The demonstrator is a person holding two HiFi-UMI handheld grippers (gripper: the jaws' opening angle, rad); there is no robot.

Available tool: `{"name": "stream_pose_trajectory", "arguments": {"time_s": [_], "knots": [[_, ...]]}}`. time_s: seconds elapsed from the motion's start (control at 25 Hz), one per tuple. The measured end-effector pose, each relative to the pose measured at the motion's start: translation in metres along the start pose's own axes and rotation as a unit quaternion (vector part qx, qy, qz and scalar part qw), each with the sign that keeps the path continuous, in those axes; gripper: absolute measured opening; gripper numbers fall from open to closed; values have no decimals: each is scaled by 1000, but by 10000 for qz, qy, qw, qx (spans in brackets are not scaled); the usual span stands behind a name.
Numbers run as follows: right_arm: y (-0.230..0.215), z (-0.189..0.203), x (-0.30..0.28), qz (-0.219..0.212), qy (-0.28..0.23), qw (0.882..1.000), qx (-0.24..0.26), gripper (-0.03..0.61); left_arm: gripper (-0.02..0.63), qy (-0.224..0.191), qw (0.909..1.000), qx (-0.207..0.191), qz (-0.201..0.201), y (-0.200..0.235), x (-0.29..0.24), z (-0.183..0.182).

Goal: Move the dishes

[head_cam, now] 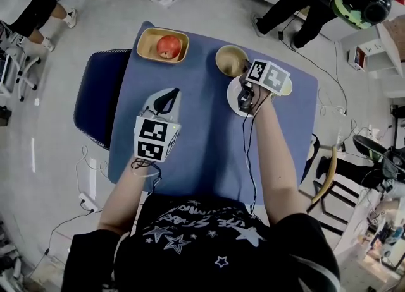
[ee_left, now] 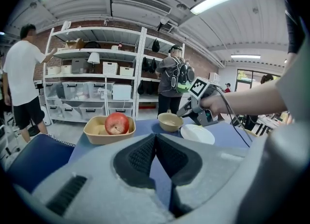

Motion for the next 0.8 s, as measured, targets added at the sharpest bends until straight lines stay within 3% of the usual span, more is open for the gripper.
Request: {"name": "stream_pose_trajectory", "arguments": {"time_s": [0.32,0.6,0.8], "knots": [[16,-7,47,47,-529,9986,-6,123,20,-251,9990,-204,293,9,18,-15],[22,10,95,92,-967,9953,21,6,20,-466,9944,-432,841,0,21,-23],[28,22,134,-173,-1372,9904,53,3,20,-433,9908,-568,1147,-18,14,-25]]}}
Point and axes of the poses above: the fingertips, and each gripper's own axes: x backward along the fingers, y to its left, z out of its underside, the point moved 2 cm from there along x, backward along the fingers, and after that the axes turned 6 degrees about -x, right-handed, at the moved point
